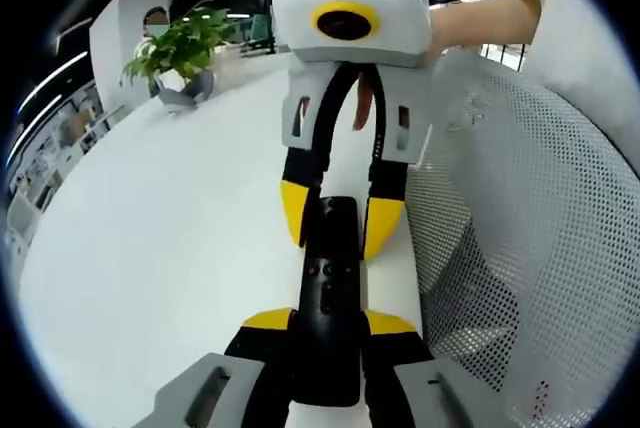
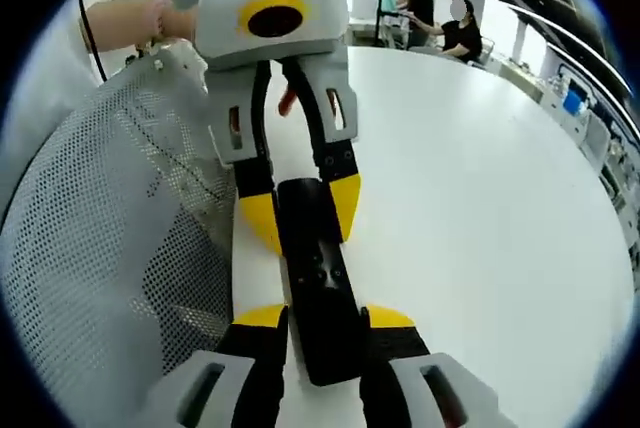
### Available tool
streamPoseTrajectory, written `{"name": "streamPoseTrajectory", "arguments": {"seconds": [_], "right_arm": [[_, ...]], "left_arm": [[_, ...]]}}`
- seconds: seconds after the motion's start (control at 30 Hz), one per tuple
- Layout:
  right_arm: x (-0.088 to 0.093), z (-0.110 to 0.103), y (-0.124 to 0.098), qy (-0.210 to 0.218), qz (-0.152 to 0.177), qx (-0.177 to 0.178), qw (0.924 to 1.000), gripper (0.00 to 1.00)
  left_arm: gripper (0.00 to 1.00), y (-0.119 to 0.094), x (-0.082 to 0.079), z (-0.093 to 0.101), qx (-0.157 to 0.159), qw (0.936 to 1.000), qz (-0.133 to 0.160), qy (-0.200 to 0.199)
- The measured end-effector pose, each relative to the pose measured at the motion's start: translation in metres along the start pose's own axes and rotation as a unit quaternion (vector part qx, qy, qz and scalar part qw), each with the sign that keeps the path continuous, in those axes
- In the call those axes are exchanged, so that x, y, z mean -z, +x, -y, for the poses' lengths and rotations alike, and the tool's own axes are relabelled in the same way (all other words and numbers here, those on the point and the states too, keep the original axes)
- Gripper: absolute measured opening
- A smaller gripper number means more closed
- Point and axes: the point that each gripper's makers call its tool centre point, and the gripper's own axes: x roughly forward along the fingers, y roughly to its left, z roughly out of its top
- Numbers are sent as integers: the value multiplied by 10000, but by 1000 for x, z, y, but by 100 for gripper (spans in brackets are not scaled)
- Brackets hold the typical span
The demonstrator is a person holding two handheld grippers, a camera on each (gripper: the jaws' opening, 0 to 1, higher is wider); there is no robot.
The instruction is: Press the specified remote control buttons in sequence, fully releasing each button before pressing the next.
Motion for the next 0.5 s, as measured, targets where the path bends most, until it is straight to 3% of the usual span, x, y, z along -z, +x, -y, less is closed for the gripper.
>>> {"name": "streamPoseTrajectory", "arguments": {"seconds": [0.17,0.23,0.5], "right_arm": [[0,-1,3,-220,-48,44,9997,22],[0,-1,3,-173,-61,74,9998,22],[-1,2,2,115,183,131,9997,22]], "left_arm": [[27,5,-4,0,-45,10000,-32,-9],[27,7,-8,-4,-202,9997,66,-143],[30,2,-9,-10,-251,9986,145,-447]]}}
